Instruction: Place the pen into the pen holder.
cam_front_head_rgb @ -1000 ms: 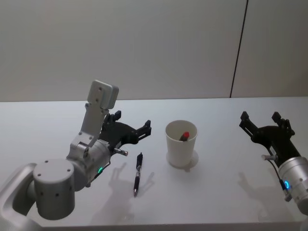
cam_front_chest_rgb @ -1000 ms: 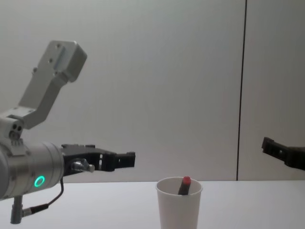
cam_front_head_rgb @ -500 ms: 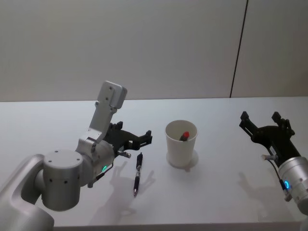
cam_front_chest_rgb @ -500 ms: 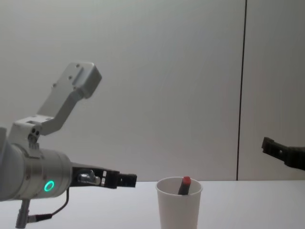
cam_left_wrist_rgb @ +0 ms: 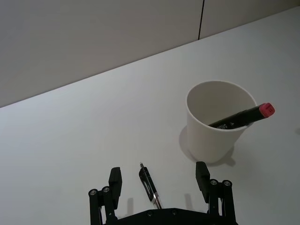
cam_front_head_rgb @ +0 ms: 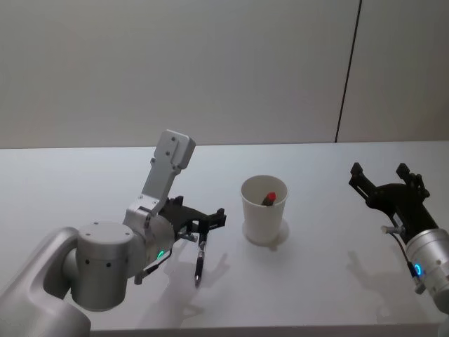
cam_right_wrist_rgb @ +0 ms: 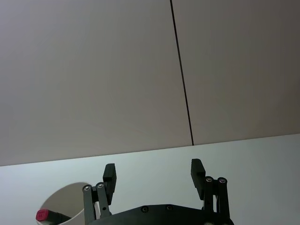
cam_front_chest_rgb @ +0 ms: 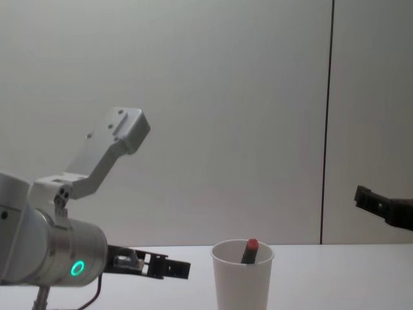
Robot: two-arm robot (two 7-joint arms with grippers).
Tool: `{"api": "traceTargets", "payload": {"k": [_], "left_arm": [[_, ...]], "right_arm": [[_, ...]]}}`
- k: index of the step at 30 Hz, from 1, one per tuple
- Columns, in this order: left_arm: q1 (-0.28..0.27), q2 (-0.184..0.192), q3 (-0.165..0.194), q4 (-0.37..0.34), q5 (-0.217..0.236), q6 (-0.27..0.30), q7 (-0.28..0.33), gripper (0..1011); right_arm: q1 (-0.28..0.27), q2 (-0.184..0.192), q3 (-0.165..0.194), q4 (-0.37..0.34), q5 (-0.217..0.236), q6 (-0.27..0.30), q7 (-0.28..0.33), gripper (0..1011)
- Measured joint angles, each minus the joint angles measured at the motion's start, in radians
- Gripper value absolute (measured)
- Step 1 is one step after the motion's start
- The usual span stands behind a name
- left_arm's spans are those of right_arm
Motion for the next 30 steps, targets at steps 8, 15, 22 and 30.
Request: {"api": "traceTargets", "payload": {"k": [8,15,22,30], "left_arm": [[0.009,-0.01,0.005,0.004,-0.014,0.025,0.018,1004],[0.015,-0.018,0.01,0.011,-0.02,0.042,0.03,1004],[0.018,-0.024,0.012,0.021,-0.022,0.054,0.035,1004],[0.021,-0.031,0.016,0.043,-0.021,0.065,0.036,1004]], "right_arm": [[0.0,0.0,0.0,0.0,0.0,0.0,0.0,1001],[0.0,0.0,0.0,0.0,0.0,0.0,0.0,1002],[0.0,0.0,0.0,0.0,0.0,0.0,0.0,1002],[0.0,0.0,0.0,0.0,0.0,0.0,0.0,1002]]}}
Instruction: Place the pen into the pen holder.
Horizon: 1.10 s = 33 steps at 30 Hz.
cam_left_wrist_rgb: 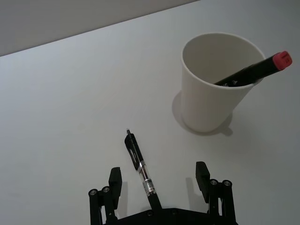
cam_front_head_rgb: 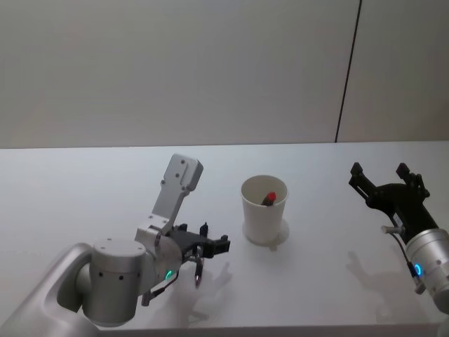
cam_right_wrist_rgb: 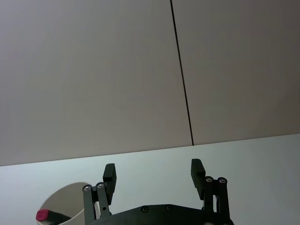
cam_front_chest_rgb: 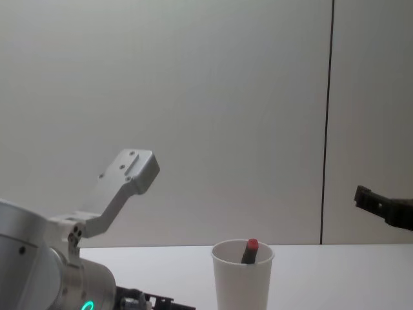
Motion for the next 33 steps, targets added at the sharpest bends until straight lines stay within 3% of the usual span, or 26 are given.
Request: {"api": "traceTargets", "payload": {"k": [33], "left_arm": [[-0.01,-0.017,0.003,0.074,0.058,0.032,-0.017,1004]], "right_arm": [[0.0,0.0,0.0,0.0,0.0,0.0,0.0,1002]]}}
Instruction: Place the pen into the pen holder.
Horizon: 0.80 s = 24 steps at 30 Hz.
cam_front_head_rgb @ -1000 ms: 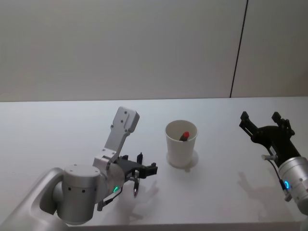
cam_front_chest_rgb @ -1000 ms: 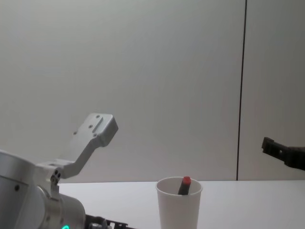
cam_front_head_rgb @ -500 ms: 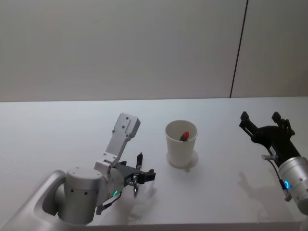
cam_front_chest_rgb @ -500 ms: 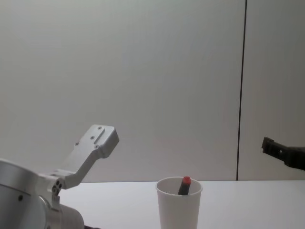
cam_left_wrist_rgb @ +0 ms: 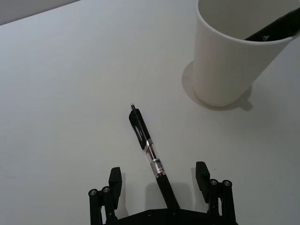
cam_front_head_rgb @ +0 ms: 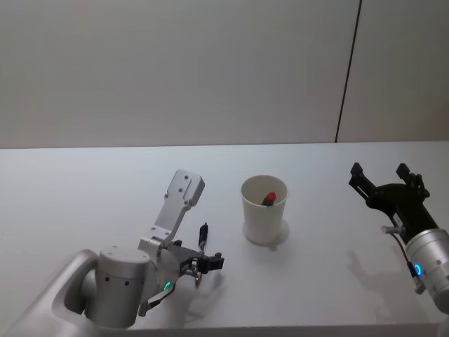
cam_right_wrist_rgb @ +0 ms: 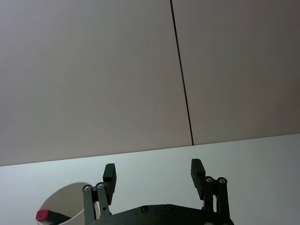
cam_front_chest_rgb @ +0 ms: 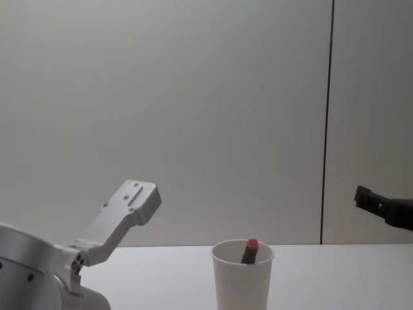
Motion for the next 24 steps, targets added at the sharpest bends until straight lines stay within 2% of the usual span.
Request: {"api": "traceTargets", "payload": {"k": [4,11,16,17,21,22,24], "left_arm": [[-0.003,-0.002,-0.001,0.012,0.007,0.001,-0.005,1002],[-0.006,-0.007,-0.001,0.03,0.022,0.003,-0.012,861],[-0.01,-0.01,-0.001,0.042,0.031,0.011,-0.014,682],[-0.01,-0.011,-0.001,0.044,0.033,0.013,-0.015,682],[-0.014,-0.014,-0.001,0.053,0.041,0.02,-0.017,562],[-0.016,-0.016,-0.001,0.056,0.045,0.022,-0.019,502],[-0.017,-0.017,0.0,0.061,0.049,0.024,-0.021,443]], "right_arm": [[0.0,0.0,0.0,0.0,0.0,0.0,0.0,1002],[0.0,0.0,0.0,0.0,0.0,0.0,0.0,1001],[0.0,0.0,0.0,0.0,0.0,0.0,0.0,1002],[0.0,0.0,0.0,0.0,0.0,0.0,0.0,1002],[0.0,0.0,0.0,0.0,0.0,0.0,0.0,1002],[0.0,0.0,0.0,0.0,0.0,0.0,0.0,1002],[0.0,0.0,0.0,0.0,0.0,0.0,0.0,1001]]}}
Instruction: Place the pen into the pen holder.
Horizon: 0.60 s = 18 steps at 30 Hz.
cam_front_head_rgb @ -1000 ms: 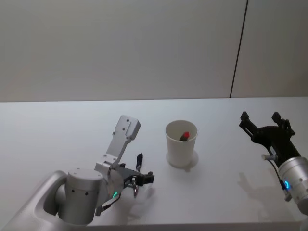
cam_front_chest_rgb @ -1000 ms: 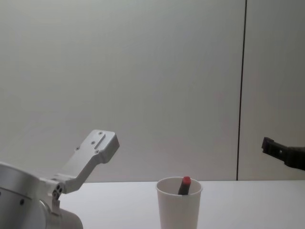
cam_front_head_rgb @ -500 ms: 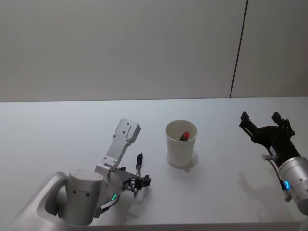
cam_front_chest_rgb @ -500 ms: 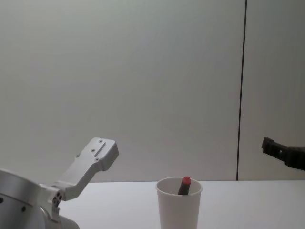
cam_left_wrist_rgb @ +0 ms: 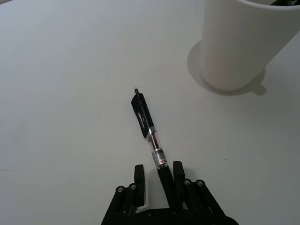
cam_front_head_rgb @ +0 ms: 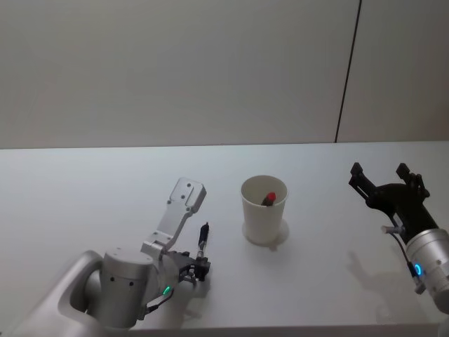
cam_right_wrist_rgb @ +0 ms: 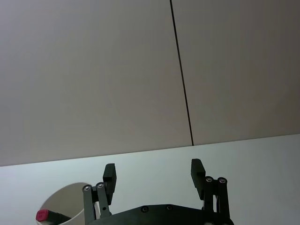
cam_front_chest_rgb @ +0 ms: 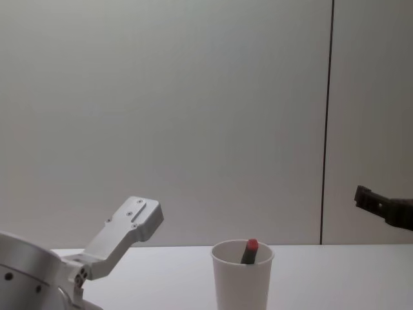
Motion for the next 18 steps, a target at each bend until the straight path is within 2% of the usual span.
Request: {"api": "traceTargets", "payload": {"k": [4,11,18], "left_arm": [[-0.004,-0.003,0.001,0.007,0.008,0.005,-0.003,300],[-0.008,-0.008,0.001,0.016,0.02,0.011,-0.006,142],[-0.008,-0.012,0.001,0.02,0.027,0.014,-0.007,135]], "right_arm": [[0.0,0.0,0.0,0.0,0.0,0.0,0.0,1002],[0.0,0.0,0.0,0.0,0.0,0.0,0.0,1001],[0.0,0.0,0.0,0.0,0.0,0.0,0.0,1002]]}}
